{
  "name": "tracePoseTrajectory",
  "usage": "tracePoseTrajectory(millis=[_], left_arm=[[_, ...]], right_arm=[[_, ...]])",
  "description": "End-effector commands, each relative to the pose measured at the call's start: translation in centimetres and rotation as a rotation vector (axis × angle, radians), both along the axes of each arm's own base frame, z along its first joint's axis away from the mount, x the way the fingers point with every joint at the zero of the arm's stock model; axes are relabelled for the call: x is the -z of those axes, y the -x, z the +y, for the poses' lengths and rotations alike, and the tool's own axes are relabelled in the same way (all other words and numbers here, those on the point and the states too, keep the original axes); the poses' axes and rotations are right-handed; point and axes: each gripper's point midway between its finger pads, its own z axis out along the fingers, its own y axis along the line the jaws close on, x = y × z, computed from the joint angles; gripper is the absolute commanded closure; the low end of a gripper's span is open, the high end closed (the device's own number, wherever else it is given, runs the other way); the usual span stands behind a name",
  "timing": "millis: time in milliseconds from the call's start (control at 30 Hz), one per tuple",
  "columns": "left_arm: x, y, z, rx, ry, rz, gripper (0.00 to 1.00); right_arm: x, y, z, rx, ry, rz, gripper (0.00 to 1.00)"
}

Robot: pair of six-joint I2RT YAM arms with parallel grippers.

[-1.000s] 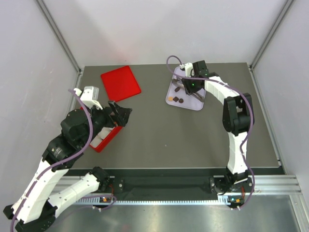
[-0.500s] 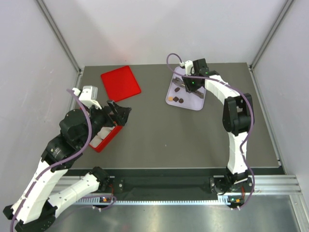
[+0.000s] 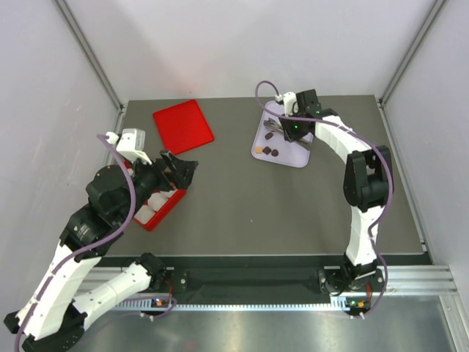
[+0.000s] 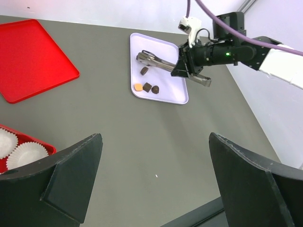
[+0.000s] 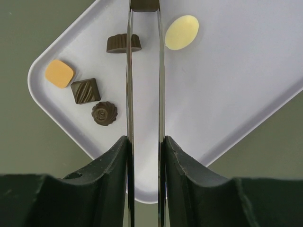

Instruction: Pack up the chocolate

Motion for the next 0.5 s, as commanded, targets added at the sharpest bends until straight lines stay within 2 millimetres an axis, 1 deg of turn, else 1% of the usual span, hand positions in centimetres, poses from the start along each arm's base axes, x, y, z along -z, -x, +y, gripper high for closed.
tracePoseTrajectory(millis=[0,133,200,267,300,333,367,400,433,467], left_arm=[[-1.9,-0.6,0.0,-0.013,0.011,-0.059,0.01],[-2.1,-0.7,-0.2,-0.007,0.015,-0.064,0.01],[-2.4,-0.8,-0.3,-0.005,0.019,-0.068,0.01],[-3.0,-0.9,-0.4,-0.005,0.018,-0.077,0.01],[-3.2,-1.0,-0.4,-0.007,0.017,-0.081,0.01],[-4.3,-0.9,-0.2,-0.010,0.021,-0.105,0.01],[-4.7,-1.1,-0.3,-0.009,0.017,-0.110,0.01],[-5.5,-1.0,-0.1,-0.009,0.019,-0.129,0.01],[-6.9,-0.7,0.0,-0.007,0.035,-0.154,0.01],[-7.5,-0.7,0.0,-0.005,0.040,-0.164,0.02]], right_arm=[[-5.2,-0.9,-0.2,0.029,-0.042,-0.129,0.73],[-6.3,-1.4,-0.2,0.076,-0.066,-0.159,0.73],[-6.9,-1.4,0.5,0.085,-0.093,-0.171,0.73],[-7.3,-1.0,1.4,0.079,-0.118,-0.177,0.73],[-7.7,-0.7,2.8,0.068,-0.137,-0.191,0.73],[-8.0,-0.3,3.5,0.062,-0.143,-0.198,0.73],[-8.3,-0.1,4.4,0.060,-0.150,-0.206,0.73],[-8.6,0.7,6.4,0.048,-0.168,-0.208,0.73],[-9.1,1.0,7.5,0.045,-0.183,-0.214,0.73],[-9.5,1.4,8.5,0.050,-0.196,-0.224,0.73]])
